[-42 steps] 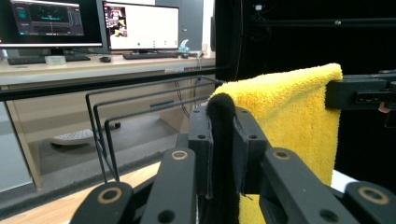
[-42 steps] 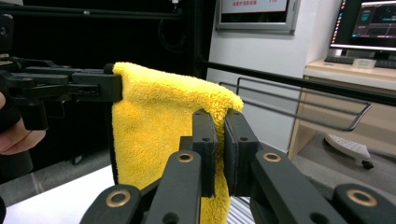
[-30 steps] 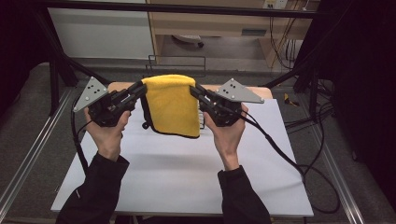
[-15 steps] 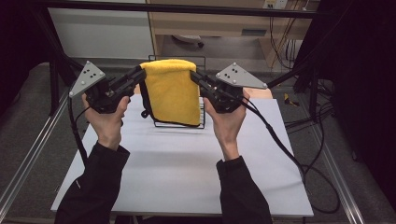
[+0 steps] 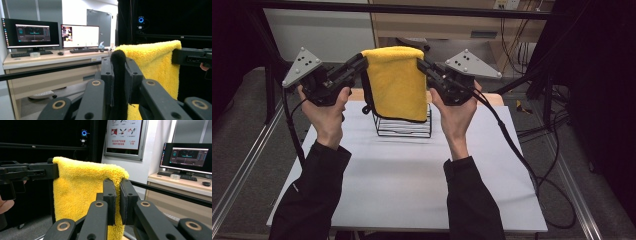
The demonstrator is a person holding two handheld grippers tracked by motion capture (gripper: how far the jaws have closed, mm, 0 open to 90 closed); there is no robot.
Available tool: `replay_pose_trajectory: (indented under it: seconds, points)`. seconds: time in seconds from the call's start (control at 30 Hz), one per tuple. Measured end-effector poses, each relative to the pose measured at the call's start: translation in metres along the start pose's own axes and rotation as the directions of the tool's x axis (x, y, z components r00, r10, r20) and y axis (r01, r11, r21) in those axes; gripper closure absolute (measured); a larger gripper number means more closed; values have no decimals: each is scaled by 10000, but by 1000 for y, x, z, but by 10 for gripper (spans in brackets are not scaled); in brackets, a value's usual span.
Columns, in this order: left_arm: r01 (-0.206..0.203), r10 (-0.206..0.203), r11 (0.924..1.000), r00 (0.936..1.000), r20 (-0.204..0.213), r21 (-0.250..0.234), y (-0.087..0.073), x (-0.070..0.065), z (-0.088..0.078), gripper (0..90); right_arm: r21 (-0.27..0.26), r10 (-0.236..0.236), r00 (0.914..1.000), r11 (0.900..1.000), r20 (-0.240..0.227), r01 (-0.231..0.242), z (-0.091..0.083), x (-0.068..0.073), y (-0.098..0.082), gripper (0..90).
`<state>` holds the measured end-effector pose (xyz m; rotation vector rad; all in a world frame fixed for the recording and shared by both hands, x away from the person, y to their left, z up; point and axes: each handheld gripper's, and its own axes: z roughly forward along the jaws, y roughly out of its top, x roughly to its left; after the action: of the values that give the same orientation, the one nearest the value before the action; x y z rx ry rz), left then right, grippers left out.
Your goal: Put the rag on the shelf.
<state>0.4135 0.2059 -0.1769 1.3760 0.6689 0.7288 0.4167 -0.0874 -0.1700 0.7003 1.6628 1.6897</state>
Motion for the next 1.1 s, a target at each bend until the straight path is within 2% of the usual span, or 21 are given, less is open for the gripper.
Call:
replay_pose_trajectory:
  seconds: [0.2, 0.3, 0.33, 0.4, 0.53, 1.1]
  points:
    - [74, -74, 9999, 10000, 1, -87, 7, 3, 7, 792, -151, 108, 9999, 9998, 101, -107, 6, -6, 7, 848]
    - [18, -19, 10000, 9999, -152, -97, 11, 5, 10, 792, -159, 18, 9999, 9999, 143, -15, 9, -8, 11, 848]
    - [73, -74, 9999, 9999, -72, -86, 12, 6, 11, 792, -155, 13, 9999, 9999, 160, -10, 11, -8, 12, 848]
    - [1, -3, 10000, 9998, -209, -91, 15, 7, 14, 792, -134, 18, 9998, 9999, 185, -15, 13, -10, 14, 848]
    - [79, -80, 9999, 9998, -191, -93, 20, 10, 18, 792, -196, 31, 9997, 9998, 229, -26, 17, -12, 19, 848]
    - [-118, 116, 9999, 9993, -369, -67, 42, 20, 41, 792, -471, 125, 9989, 9988, 457, -103, 36, -29, 35, 848]
